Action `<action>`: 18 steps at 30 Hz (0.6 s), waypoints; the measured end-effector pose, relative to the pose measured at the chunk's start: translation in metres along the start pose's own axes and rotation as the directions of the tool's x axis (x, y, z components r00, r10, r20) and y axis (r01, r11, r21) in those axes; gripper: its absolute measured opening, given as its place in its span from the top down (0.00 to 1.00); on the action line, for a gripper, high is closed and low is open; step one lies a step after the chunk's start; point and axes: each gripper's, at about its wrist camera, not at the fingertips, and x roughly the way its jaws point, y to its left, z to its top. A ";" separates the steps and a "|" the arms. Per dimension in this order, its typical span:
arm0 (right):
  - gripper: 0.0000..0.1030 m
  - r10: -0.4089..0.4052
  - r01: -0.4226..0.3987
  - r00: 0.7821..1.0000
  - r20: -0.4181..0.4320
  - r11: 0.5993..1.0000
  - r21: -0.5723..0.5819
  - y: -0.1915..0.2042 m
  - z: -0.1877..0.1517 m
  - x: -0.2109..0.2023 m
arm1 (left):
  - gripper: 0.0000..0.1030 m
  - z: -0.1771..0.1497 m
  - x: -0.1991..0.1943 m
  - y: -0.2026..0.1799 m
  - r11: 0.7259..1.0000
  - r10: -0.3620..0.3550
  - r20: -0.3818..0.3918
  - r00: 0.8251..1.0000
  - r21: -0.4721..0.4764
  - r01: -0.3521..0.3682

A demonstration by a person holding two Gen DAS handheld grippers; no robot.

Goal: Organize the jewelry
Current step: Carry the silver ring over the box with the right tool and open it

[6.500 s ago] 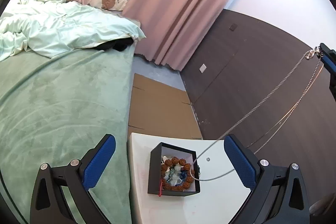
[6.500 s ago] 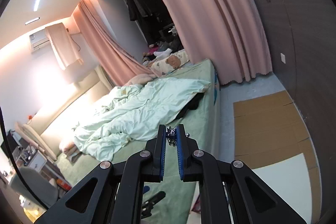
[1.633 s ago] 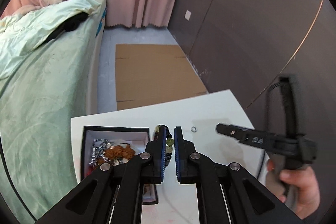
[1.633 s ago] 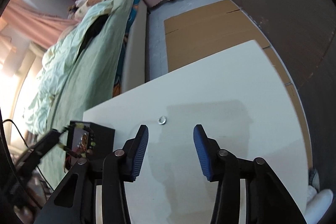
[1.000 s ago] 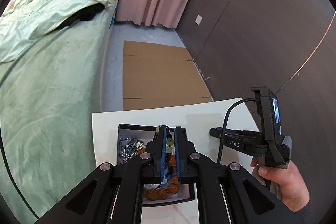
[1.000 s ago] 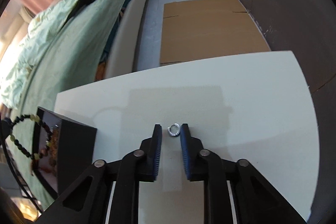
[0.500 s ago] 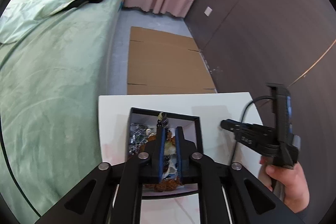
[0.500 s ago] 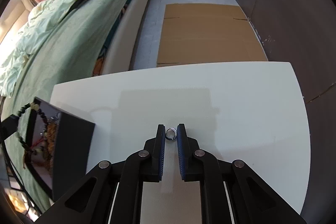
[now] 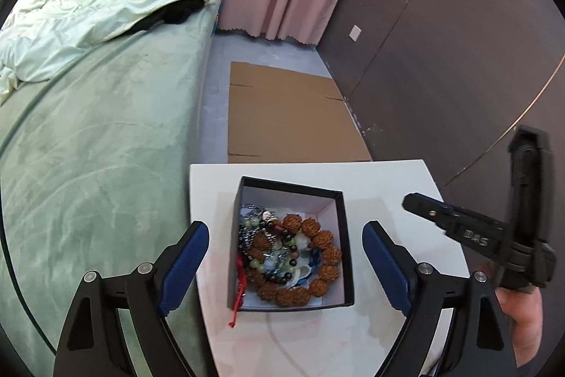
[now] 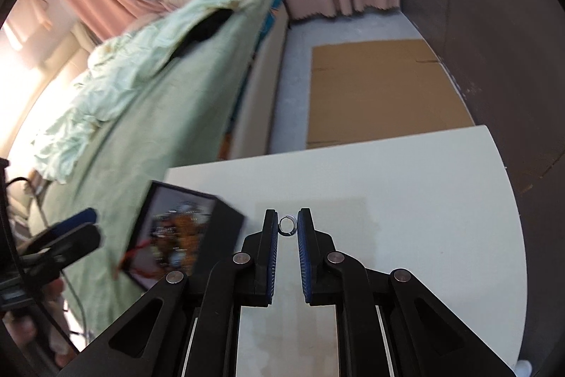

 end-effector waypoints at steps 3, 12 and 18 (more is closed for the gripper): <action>0.88 0.044 -0.044 0.999 0.020 0.999 -0.009 0.009 -0.005 -0.006 | 0.14 -0.003 -0.005 0.006 1.000 0.009 0.006 1.000 -0.004 -0.009; 0.88 0.174 -0.173 0.984 0.034 0.985 -0.026 0.041 -0.016 -0.006 | 0.14 -0.012 -0.020 0.031 0.998 0.061 0.028 0.998 -0.015 -0.061; 0.88 0.233 -0.232 0.972 0.012 0.971 -0.056 0.067 -0.022 0.004 | 0.07 -0.013 -0.032 0.049 0.997 0.072 0.047 0.996 -0.043 -0.070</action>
